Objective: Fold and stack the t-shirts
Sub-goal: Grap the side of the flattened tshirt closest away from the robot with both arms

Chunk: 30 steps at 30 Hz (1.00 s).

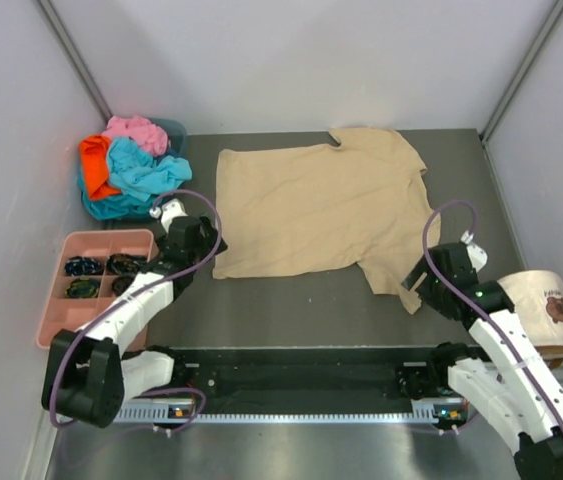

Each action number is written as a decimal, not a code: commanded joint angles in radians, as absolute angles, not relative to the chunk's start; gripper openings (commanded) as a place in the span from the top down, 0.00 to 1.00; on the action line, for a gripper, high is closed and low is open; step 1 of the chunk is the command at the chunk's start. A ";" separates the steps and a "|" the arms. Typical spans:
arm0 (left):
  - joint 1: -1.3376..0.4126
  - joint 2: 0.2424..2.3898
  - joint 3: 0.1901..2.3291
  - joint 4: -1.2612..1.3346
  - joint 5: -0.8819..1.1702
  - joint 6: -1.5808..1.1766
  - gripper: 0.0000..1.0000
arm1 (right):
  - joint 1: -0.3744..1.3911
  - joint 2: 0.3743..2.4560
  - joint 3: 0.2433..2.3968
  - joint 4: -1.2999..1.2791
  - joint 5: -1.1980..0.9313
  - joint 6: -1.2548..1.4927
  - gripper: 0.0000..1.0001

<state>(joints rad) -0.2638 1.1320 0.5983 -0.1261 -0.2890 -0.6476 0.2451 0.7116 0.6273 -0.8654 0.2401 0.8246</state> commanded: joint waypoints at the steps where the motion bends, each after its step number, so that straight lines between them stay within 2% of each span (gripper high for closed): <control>1: -0.270 1.164 0.620 -0.057 -0.267 -0.646 0.06 | 0.328 0.701 0.580 -0.881 0.268 0.971 0.21; 7: -0.272 1.209 0.633 -0.040 -0.250 -0.643 0.06 | 0.437 0.755 0.543 -0.887 0.417 1.065 0.20; 12: -0.273 1.230 0.641 -0.031 -0.244 -0.640 0.06 | 0.451 0.830 0.502 -0.835 0.480 1.065 0.19; 30: -0.273 1.220 0.624 -0.034 -0.268 -0.650 0.05 | 0.451 0.908 0.469 -0.746 0.489 1.022 0.35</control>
